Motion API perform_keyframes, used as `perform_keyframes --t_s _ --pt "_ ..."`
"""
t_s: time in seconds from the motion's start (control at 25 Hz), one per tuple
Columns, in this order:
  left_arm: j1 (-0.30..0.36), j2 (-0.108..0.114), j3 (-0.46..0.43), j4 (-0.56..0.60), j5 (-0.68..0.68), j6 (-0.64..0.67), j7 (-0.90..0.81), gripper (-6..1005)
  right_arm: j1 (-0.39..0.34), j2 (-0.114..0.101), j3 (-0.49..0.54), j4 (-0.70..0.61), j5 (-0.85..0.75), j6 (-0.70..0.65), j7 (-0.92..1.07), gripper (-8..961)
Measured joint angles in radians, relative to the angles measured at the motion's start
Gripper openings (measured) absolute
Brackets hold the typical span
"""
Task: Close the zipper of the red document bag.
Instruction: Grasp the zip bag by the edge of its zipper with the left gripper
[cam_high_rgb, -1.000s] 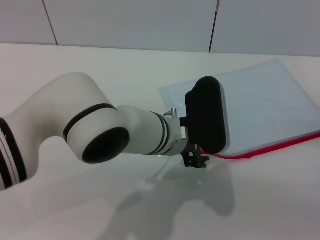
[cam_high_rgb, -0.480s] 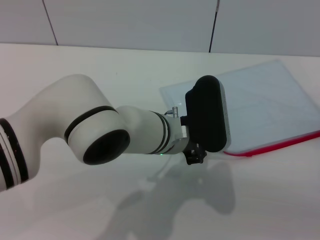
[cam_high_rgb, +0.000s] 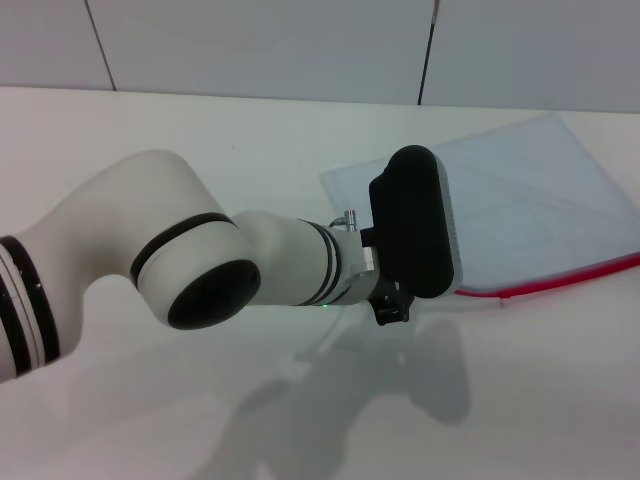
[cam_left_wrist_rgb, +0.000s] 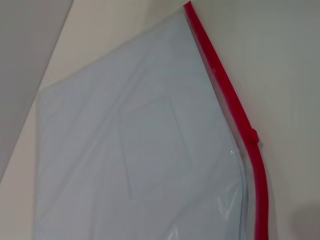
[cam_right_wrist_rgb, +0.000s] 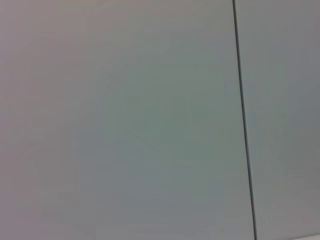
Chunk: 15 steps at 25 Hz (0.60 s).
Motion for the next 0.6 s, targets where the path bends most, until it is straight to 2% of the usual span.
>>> perform_keyframes --t_s 0.4,0.6 --pt "0.011 0.002 0.007 -0.013 0.002 0.031 -0.019 91 0.0 0.0 0.011 0.005 0.008 -0.003 0.0 878" --pt "0.076 0.009 -0.034 -0.118 0.011 0.062 -0.03 59 0.0 0.0 0.02 0.007 0.003 -0.005 0.023 878"
